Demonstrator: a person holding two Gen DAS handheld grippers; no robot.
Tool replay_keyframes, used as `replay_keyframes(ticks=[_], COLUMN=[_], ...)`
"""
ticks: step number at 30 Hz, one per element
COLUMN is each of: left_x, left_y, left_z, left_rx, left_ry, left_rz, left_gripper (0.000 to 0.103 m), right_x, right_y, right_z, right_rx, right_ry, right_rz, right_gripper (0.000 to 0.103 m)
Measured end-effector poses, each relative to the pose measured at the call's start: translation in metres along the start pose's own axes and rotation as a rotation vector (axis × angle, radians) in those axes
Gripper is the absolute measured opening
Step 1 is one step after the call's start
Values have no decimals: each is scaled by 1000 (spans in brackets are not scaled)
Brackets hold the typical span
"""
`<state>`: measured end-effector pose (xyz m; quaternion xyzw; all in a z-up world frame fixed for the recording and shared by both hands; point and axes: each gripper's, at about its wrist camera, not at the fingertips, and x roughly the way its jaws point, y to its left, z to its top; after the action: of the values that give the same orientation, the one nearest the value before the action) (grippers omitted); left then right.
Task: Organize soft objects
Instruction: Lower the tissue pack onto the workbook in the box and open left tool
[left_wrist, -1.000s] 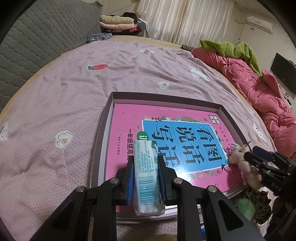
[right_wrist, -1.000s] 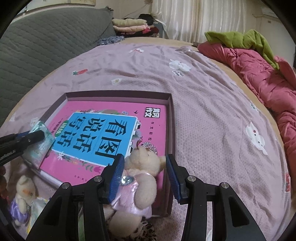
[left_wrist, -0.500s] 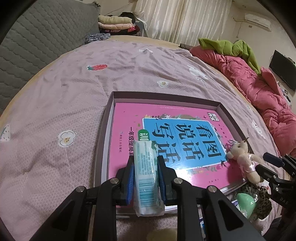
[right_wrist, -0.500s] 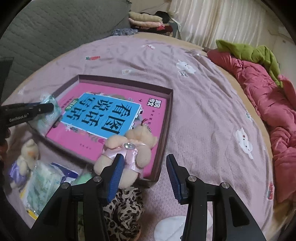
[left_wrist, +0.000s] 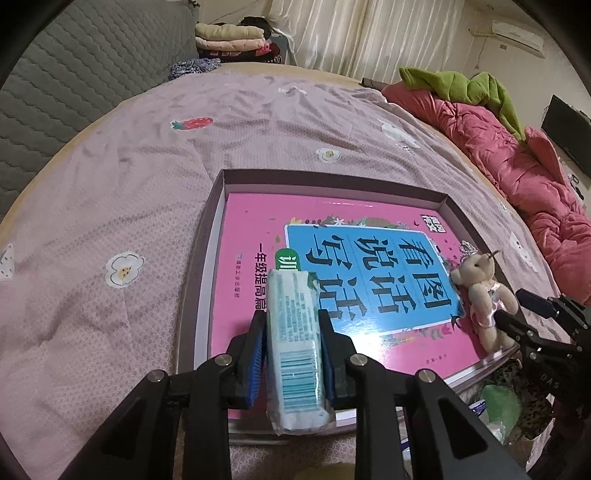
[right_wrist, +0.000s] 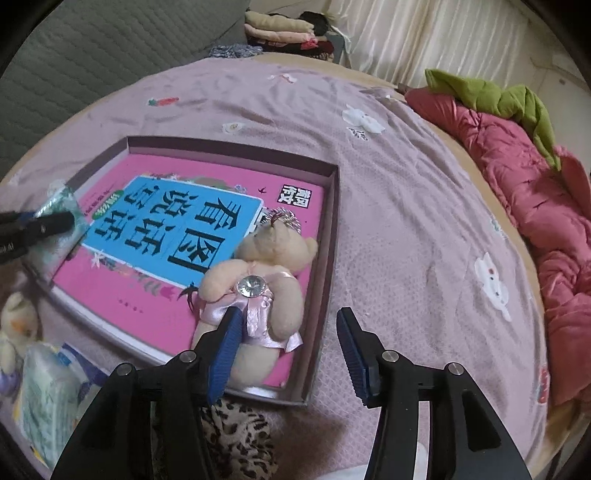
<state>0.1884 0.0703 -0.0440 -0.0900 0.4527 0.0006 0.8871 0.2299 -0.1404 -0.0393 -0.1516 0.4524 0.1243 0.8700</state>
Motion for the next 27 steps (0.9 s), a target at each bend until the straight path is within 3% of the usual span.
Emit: replay_keyframes(ticks=[6,11,13,19,27], left_x=[2,0,-2,-18,-45], left_y=[6,7,6,7,16], left_z=[1,2,3,6,12], left_rx=[-18,-24,-21,-10,-26], left_ry=[18,14,6,-69,-156], left_rz=[-22,-34,-43,-8,-14], left_gripper=[44,48,55,56,57], right_x=[-9,-14,-15,-20,-33], right_y=[-6,-13,-15,-17,-20], right_z=[3,4,4,4,4], right_rx=[45,85,99,98,124], right_ry=[-44,-64,-69,-88,-143], right_rz=[8,19,27,29,51], right_gripper=[55,57,57,57,58])
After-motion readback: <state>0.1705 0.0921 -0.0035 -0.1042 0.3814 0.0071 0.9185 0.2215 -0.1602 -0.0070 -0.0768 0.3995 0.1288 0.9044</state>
